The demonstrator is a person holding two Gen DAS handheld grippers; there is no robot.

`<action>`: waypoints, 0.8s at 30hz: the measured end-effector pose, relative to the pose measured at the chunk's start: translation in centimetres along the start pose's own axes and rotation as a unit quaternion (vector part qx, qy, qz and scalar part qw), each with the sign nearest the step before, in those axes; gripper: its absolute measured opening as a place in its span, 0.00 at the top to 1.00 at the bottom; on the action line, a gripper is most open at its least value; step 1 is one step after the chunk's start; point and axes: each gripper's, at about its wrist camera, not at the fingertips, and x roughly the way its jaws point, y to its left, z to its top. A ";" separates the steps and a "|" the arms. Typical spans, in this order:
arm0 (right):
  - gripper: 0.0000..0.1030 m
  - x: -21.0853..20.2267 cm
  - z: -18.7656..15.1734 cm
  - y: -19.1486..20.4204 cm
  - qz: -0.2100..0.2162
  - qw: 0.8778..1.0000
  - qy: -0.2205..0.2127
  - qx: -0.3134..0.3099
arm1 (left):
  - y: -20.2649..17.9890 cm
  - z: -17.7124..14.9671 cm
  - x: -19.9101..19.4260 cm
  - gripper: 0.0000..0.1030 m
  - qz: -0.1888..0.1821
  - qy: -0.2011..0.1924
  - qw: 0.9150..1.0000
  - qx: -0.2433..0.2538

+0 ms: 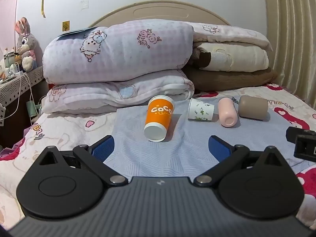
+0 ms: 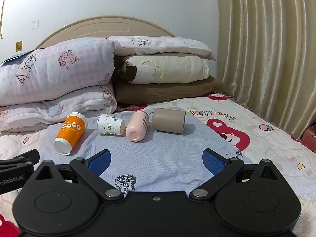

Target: Flip cup upright

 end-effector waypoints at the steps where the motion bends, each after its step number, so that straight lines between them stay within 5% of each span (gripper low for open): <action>1: 0.02 0.0 0.0 0.0 0.001 1.000 0.000 0.001 | 0.0 0.0 0.0 0.00 -0.002 0.004 1.000 -0.001; 24: 0.02 0.1 0.2 -0.3 -0.002 1.000 0.001 -0.006 | 0.1 -0.2 -0.1 0.00 -0.010 -0.012 1.000 0.001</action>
